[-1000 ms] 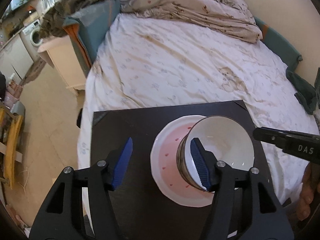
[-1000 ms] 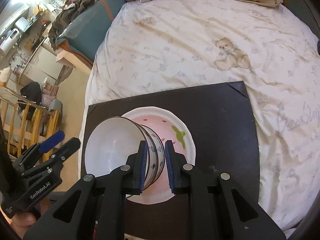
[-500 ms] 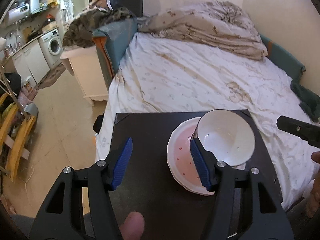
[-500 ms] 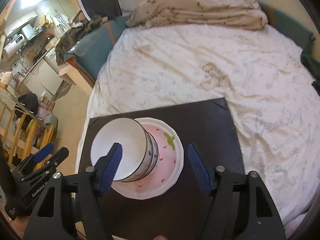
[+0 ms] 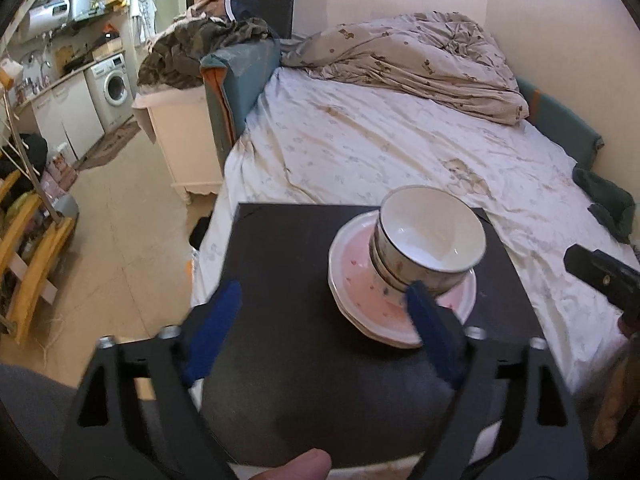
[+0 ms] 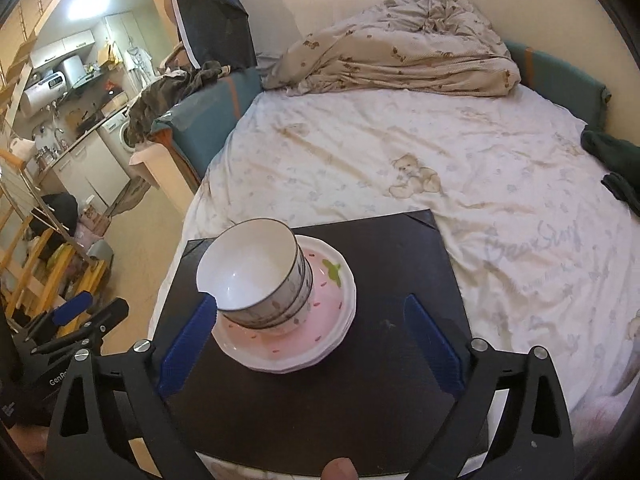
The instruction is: Organize plates and bowls
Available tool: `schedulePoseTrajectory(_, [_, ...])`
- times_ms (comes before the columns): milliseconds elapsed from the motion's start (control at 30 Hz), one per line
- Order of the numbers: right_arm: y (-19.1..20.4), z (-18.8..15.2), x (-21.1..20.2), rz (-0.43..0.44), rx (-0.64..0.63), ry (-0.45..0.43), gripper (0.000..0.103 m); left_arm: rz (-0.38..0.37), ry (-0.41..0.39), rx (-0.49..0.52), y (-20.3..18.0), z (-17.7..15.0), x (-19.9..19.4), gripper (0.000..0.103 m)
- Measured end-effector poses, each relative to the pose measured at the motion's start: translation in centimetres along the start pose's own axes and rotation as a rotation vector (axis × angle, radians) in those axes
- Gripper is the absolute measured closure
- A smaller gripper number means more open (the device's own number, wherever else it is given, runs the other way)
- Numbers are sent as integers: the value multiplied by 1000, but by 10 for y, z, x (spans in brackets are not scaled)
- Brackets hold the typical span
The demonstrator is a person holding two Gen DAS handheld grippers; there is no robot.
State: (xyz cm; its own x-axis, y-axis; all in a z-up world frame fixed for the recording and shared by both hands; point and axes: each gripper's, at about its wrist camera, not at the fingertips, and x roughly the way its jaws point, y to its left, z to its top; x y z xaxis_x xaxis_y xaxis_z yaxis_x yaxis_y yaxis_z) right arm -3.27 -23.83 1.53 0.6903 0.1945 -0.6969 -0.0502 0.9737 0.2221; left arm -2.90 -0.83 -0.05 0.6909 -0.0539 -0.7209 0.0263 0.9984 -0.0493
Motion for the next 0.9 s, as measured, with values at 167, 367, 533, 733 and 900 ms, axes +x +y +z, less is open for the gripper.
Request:
schedulePoseTrajectory(167, [6,-27,-6,-24,-52,-26,0,-24,-3,-7,1,-10,-5,1])
schedulePoseTrajectory(367, [13,-50,-9,-9,-90,-31,0,-35,40,26,-4,-26,-1,0])
schedulePoseTrajectory(533, [16,-63,-5,-32,-118,-14,0,-3,41,50,-10,-34,0,0])
schedulePoseTrajectory(733, [12,-63,4,-44,-97,2,0,0,67,51,-10,-37,6,0])
schedulePoseTrajectory(900, [9,-66,10,-54,-78,19,0,-3,71,44,-9,-36,7,0])
